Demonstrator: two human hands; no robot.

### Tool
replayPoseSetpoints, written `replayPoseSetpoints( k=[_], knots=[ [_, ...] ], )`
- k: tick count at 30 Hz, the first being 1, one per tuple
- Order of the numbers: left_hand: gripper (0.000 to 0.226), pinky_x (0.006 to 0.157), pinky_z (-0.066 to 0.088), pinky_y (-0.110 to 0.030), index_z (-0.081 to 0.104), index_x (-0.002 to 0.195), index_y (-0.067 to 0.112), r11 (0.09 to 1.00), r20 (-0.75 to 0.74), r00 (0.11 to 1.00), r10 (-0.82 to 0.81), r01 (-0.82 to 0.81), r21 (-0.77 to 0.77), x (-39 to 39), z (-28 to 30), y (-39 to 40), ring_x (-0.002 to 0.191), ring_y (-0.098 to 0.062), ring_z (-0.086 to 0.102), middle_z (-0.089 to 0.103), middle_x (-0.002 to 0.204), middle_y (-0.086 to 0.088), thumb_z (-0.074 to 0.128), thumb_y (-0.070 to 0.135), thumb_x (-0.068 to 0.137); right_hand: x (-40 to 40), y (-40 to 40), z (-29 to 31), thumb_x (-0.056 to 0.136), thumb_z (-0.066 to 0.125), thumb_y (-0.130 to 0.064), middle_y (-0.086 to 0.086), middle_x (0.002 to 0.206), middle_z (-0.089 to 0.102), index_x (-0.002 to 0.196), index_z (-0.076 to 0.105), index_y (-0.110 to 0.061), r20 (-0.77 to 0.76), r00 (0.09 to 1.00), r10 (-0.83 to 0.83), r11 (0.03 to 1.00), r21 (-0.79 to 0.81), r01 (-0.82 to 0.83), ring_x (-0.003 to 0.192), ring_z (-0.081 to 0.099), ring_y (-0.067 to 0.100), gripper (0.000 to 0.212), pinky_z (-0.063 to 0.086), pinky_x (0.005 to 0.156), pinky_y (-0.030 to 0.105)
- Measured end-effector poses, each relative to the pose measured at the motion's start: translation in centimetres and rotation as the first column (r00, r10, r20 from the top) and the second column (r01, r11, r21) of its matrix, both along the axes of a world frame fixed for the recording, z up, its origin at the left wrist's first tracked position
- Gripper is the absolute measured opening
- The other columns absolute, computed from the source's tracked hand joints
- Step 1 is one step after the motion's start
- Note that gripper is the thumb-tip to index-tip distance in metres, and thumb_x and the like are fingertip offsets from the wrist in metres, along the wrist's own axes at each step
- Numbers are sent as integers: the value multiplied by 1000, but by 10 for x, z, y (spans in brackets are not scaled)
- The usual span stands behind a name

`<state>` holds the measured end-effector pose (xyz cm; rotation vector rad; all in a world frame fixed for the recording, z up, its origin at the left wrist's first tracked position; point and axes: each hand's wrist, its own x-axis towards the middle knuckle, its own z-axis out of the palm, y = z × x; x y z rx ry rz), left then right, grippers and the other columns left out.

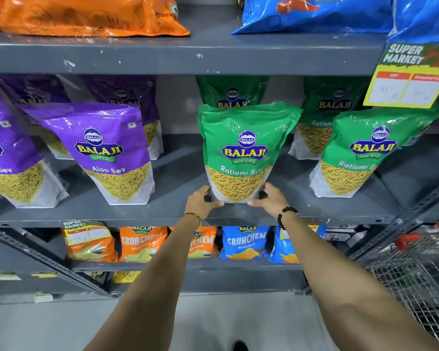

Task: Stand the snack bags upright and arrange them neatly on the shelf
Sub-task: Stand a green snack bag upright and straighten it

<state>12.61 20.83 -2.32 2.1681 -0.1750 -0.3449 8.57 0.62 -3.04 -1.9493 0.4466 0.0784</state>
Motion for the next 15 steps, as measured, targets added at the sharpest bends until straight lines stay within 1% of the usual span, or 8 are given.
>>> replayPoseSetpoints(
  k=[3, 6, 11, 13, 15],
  knots=[
    [48, 100, 44, -40, 54, 123, 4, 1000, 18, 1000, 2, -2, -4, 0, 1, 1, 112, -31, 58, 63, 125, -15, 70, 15, 79, -1, 1, 0, 70, 77, -8, 12, 130, 60, 124, 53, -5, 14, 1000, -3, 1000, -21, 3, 120, 55, 28, 59, 43, 104, 44],
    [47, 101, 45, -42, 54, 124, 4, 1000, 25, 1000, 12, -12, -3, 0, 2, 1, 112, -32, 57, 62, 126, -15, 68, 15, 81, 0, 4, 1, 72, 76, -7, 13, 127, 61, 121, 55, -4, 28, 1000, 9, 999, -46, -8, 117, 57, 29, 54, 45, 103, 43],
    [44, 102, 45, -43, 54, 123, 4, 1000, 23, 999, 24, -24, 1, 0, 2, 4, 112, -33, 57, 63, 125, -15, 68, 15, 82, 0, 6, 1, 74, 74, -8, 12, 126, 62, 120, 56, -4, 38, 999, 23, 997, -81, -20, 116, 58, 28, 50, 45, 102, 43],
    [45, 102, 45, -43, 54, 123, 4, 1000, 21, 999, 25, -25, -9, 0, 2, 4, 113, -32, 58, 63, 125, -15, 68, 15, 82, 0, 5, 1, 75, 73, -8, 13, 127, 62, 121, 55, -4, 28, 999, 27, 996, -82, -25, 117, 58, 28, 49, 45, 103, 44],
    [45, 101, 44, -41, 54, 124, 4, 1000, 14, 1000, 24, -24, -13, -1, 2, 3, 113, -32, 58, 63, 125, -15, 68, 15, 82, -1, 5, 2, 76, 72, -7, 12, 128, 62, 121, 55, -4, 26, 999, 20, 997, -76, -18, 117, 58, 28, 48, 44, 103, 42]
  ],
)
